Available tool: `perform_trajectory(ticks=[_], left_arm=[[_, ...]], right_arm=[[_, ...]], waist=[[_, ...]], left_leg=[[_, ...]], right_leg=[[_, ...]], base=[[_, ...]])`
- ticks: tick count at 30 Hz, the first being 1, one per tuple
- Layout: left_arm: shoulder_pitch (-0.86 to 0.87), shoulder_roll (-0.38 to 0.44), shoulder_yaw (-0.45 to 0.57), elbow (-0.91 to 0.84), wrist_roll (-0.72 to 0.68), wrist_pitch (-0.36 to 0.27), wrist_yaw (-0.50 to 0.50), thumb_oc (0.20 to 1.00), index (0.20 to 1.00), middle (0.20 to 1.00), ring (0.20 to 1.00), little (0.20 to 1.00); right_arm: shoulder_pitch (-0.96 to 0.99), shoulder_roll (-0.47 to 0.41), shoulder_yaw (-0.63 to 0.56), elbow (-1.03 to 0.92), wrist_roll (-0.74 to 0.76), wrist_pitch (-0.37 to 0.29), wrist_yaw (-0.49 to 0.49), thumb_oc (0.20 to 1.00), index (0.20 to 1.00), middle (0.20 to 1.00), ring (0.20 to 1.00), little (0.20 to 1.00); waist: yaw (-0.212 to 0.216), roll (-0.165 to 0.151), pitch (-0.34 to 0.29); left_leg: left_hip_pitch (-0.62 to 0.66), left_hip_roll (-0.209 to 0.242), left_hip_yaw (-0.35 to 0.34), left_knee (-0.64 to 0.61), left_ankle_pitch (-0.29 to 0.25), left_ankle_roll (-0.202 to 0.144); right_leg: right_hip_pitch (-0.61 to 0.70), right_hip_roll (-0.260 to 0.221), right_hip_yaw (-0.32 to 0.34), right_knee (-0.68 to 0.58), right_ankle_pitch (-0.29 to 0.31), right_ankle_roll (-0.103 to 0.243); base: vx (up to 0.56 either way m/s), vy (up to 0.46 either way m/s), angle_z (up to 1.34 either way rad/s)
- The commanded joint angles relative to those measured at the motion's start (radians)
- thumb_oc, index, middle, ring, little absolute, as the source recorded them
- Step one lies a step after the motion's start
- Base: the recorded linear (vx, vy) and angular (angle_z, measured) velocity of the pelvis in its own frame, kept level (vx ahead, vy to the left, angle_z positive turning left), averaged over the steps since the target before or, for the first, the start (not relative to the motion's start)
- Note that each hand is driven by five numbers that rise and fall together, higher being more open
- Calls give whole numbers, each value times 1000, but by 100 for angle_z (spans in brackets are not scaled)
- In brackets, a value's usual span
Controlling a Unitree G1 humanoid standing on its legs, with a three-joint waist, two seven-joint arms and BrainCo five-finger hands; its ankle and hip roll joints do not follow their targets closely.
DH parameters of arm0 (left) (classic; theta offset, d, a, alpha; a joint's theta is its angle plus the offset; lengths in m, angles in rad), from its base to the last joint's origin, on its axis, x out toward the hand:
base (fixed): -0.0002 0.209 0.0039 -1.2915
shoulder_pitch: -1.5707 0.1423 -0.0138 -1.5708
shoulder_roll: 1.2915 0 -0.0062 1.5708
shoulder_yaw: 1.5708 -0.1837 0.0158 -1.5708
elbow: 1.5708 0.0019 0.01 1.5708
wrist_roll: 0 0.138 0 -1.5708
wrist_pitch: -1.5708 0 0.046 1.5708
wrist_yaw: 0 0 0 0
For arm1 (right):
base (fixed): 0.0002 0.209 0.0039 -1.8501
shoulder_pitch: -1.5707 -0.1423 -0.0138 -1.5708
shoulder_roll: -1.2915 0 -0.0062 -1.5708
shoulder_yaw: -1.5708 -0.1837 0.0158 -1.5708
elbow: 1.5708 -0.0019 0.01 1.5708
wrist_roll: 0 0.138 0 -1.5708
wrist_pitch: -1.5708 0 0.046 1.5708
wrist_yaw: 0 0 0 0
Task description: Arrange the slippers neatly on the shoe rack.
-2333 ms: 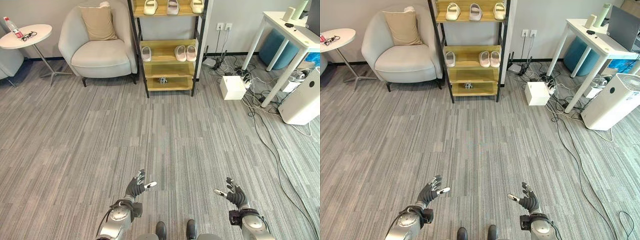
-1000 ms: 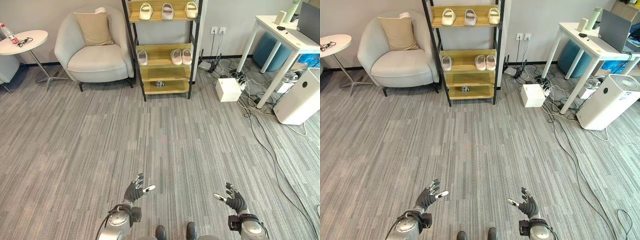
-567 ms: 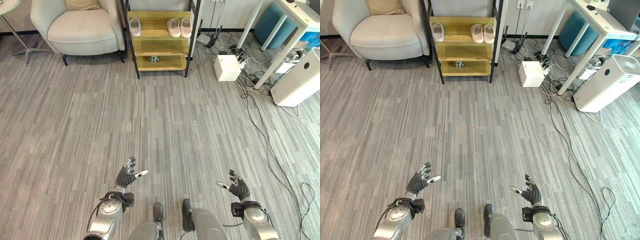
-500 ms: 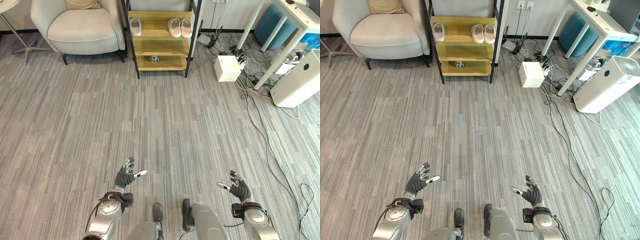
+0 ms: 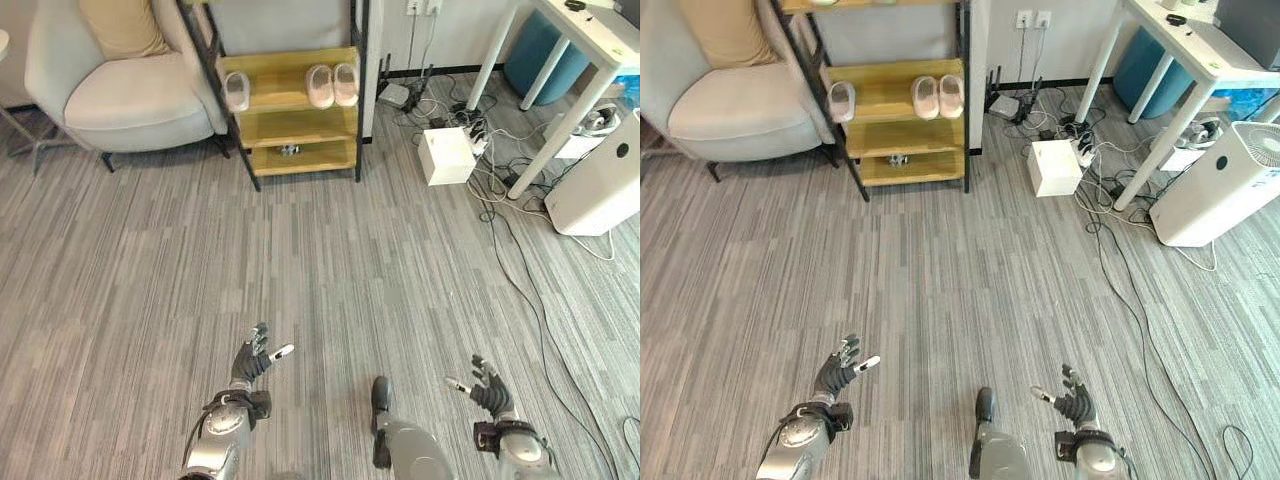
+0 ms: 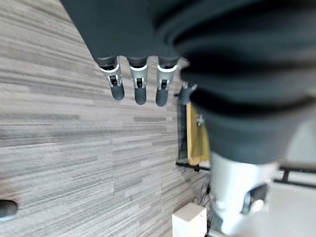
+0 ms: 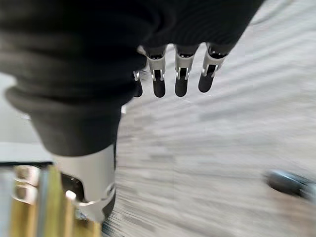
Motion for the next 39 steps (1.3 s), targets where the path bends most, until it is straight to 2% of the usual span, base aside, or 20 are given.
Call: perform_trajectory(ticks=[1,2,3,4,5,8,10,14,16,20,21,23,24,25,28,32,33,36,37,39], left_arm=[[-24,35,22,-40,-39,-51,16,1000,1000,1000,1000,1000],[-27,32,25,-34,-43,-50,24,1000,1000,1000,1000,1000],[-22,29,25,-39,-42,-50,27,1000,1000,1000,1000,1000],[-21,30,18,-42,-31,-45,33,1000,1000,1000,1000,1000],[-30,35,10,-47,-15,-41,36,1000,1000,1000,1000,1000],[-28,45,12,-53,-4,-43,42,1000,1000,1000,1000,1000],[-6,49,19,-60,-1,-44,39,1000,1000,1000,1000,1000],[16,60,12,-66,4,-39,17,1000,1000,1000,1000,1000],[10,70,2,-78,12,-37,10,1000,1000,1000,1000,1000],[0,85,-9,-89,26,-29,5,1000,1000,1000,1000,1000],[-2,87,-10,-94,27,-30,4,1000,1000,1000,1000,1000],[-15,92,-13,-118,33,-37,-1,1000,1000,1000,1000,1000],[-15,92,-16,-120,33,-38,-3,1000,1000,1000,1000,1000],[-24,92,-12,-121,32,-42,2,1000,1000,1000,1000,1000],[-52,87,-10,-112,34,-51,13,1000,1000,1000,1000,1000],[-55,85,-14,-117,46,-59,2,1000,1000,1000,1000,1000],[-48,77,-18,-124,41,-63,-2,1000,1000,1000,1000,1000],[-56,66,-31,-119,32,-63,-2,1000,1000,1000,1000,1000],[-62,61,-31,-115,24,-61,0,1000,1000,1000,1000,1000],[-66,56,-29,-118,15,-59,4,1000,1000,1000,1000,1000]], right_arm=[[-2,-26,6,-52,35,-42,-7,1000,1000,1000,1000,1000],[-3,-25,7,-47,41,-46,-12,1000,1000,1000,1000,1000],[-3,-27,7,-44,42,-47,-15,1000,1000,1000,1000,1000],[-5,-30,11,-36,43,-49,-20,1000,1000,1000,1000,1000],[-16,-36,16,-21,35,-51,-35,1000,1000,1000,1000,1000],[-15,-34,17,-10,34,-46,-38,1000,1000,1000,1000,1000],[-14,-23,24,-17,19,-43,-29,1000,1000,1000,1000,1000],[-15,1,39,-26,8,-31,-4,1000,1000,1000,1000,1000],[-26,12,55,-18,-5,-25,3,1000,1000,1000,1000,1000],[-35,32,63,-17,-10,-24,8,1000,1000,1000,1000,1000],[-35,35,65,-16,-10,-25,8,1000,1000,1000,1000,1000],[-39,33,65,-24,-13,-26,4,1000,1000,1000,1000,1000],[-43,30,64,-26,-12,-26,1,1000,1000,1000,1000,1000],[-51,29,61,-26,-4,-28,-8,1000,1000,1000,1000,1000],[-52,33,54,-20,1,-25,-10,1000,1000,1000,1000,1000],[-26,24,46,-28,-6,-28,0,1000,1000,1000,1000,1000],[-17,11,39,-24,-4,-35,3,1000,1000,1000,1000,1000],[-16,-16,32,-43,16,-51,5,1000,1000,1000,1000,1000],[-15,-24,27,-42,19,-52,3,1000,1000,1000,1000,1000],[-12,-31,22,-41,22,-51,-3,1000,1000,1000,1000,1000]], waist=[[17,-22,43],[26,-27,46],[42,-22,43],[62,-12,45],[84,7,46],[95,9,32],[106,8,0],[118,-31,-35],[122,-49,-45],[112,-43,-36],[108,-36,-29],[80,-6,5],[74,-4,9],[57,-7,20],[27,-4,30],[8,-16,17],[3,-11,8],[12,-20,13],[17,-25,16],[21,-28,17]], left_leg=[[68,-30,81,-194,-59,103],[29,-33,91,-218,-82,113],[-9,-30,113,-339,-124,137],[-43,-14,128,-523,-79,140],[-92,15,131,-720,32,123],[-116,21,159,-816,49,119],[-89,10,154,-800,98,125],[-66,-25,181,-745,53,158],[-46,-58,205,-735,5,188],[15,-84,217,-749,-48,226],[36,-83,215,-757,-55,230],[127,-77,196,-792,-94,218],[144,-78,192,-793,-104,215],[187,-79,184,-795,-131,203],[247,-67,163,-785,-177,180],[294,-62,141,-751,-232,169],[288,-39,129,-662,-234,149],[183,-33,100,-423,-156,119],[147,-28,98,-379,-127,113],[106,-1,127,-395,-118,115]], right_leg=[[75,-57,55,-15,-109,126],[92,-56,61,-19,-124,125],[125,-47,68,-29,-150,131],[173,-32,71,-44,-176,139],[231,-11,65,-58,-211,144],[278,-2,73,-56,-238,153],[325,-13,104,-49,-258,167],[323,-64,142,-3,-249,196],[270,-97,146,96,-194,237],[150,-122,137,322,-77,278],[119,-124,130,365,-59,277],[26,-120,48,276,-121,237],[17,-119,32,220,-123,232],[-21,-113,18,67,-87,235],[-68,-108,35,-62,-33,258],[-60,-107,69,-35,-12,250],[-32,-98,67,-20,-14,227],[41,-80,63,-45,-36,186],[70,-75,56,-56,-53,171],[104,-71,44,-65,-81,162]], base=[[272,-143,-31],[388,-77,-28],[561,-16,-17],[710,59,-19],[621,75,-23],[415,82,-19],[567,211,-27],[392,190,-43],[295,202,-5],[170,125,13],[349,90,33],[410,4,10],[412,-141,8],[426,-184,13],[380,-180,16],[261,-166,56],[372,-317,61],[197,-240,45],[142,-152,23],[146,-75,-15]])
